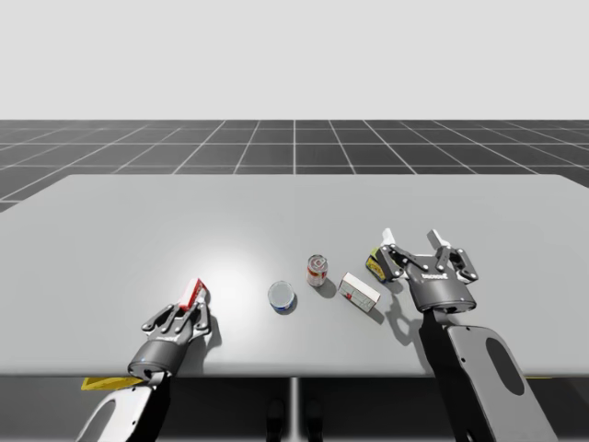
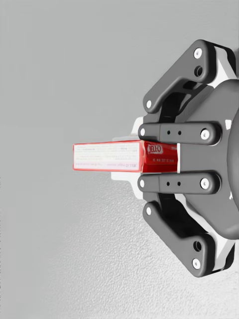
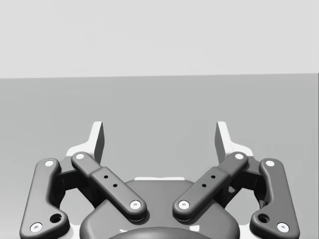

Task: Lift the gelatin box off the table.

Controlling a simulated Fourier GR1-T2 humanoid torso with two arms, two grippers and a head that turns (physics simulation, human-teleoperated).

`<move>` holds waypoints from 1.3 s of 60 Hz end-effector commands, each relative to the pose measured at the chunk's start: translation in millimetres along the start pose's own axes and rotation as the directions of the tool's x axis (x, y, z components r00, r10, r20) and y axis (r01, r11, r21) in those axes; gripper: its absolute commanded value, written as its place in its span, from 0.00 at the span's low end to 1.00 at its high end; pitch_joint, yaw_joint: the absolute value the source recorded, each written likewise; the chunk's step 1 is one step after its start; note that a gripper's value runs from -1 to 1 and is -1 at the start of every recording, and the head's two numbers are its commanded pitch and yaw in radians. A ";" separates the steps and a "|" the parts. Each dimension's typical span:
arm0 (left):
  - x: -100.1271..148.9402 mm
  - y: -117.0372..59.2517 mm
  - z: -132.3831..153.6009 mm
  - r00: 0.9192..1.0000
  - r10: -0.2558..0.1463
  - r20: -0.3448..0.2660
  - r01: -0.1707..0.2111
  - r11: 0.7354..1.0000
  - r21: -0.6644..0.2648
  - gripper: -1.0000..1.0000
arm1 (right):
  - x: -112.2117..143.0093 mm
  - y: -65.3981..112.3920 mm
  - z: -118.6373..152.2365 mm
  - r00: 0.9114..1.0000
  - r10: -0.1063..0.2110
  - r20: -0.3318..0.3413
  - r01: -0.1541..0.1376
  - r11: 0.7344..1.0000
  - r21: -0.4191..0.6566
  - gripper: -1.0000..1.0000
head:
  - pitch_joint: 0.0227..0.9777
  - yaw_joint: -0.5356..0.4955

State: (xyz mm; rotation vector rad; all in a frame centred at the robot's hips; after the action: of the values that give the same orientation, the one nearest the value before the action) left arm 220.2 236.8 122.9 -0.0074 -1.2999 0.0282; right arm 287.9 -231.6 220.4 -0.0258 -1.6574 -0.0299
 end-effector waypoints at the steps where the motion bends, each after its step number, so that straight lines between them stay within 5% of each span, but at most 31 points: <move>1: -9.0 -1.6 0.0 1.000 -0.014 -0.023 0.013 0.999 -0.040 0.97 | -0.1 -1.0 -0.4 1.000 0.002 0.002 -0.002 1.000 -0.005 0.00 | 0.75 0.93; 21: -9.0 -6.1 0.7 0.999 -0.033 -0.024 0.031 0.997 -0.073 0.97 | -0.1 -3.7 -1.3 1.000 0.000 0.002 0.000 1.000 -0.007 0.00 | 0.50 0.96; 35: 7.8 -6.0 3.8 0.999 -0.045 -0.003 0.044 0.995 -0.088 0.99 | -0.1 -5.9 -2.0 1.000 -0.003 0.002 0.003 1.000 -0.011 0.00 | 0.47 0.95; 47: 53.9 -7.3 14.6 0.991 -0.107 0.074 0.115 0.987 -0.112 0.98 | 0.0 -7.1 -3.0 1.000 -0.007 -0.004 0.007 1.000 -0.005 0.00 | 0.48 0.95; 54: 83.1 -5.5 23.3 0.974 -0.188 0.124 0.202 0.972 -0.117 0.99 | 0.4 -8.4 -3.6 1.000 -0.006 -0.008 0.006 1.000 -0.003 0.00 | 0.48 0.95; 65: 124.1 -3.4 35.8 0.952 -0.230 0.201 0.254 0.961 -0.106 0.98 | 1.0 -9.5 -3.4 1.000 -0.009 -0.009 0.009 1.000 -0.002 0.00 | 0.47 0.95; 78: 181.3 -3.1 51.8 0.908 -0.273 0.317 0.311 0.947 -0.075 0.98 | 1.8 -11.4 -2.9 1.000 -0.003 -0.014 0.003 1.000 -0.001 0.00 | 0.46 0.94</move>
State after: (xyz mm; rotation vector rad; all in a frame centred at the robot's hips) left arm 216.7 244.9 268.9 0.1102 -1.5230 -0.2312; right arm 290.5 -242.1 222.1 -0.0205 -1.6461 -0.0341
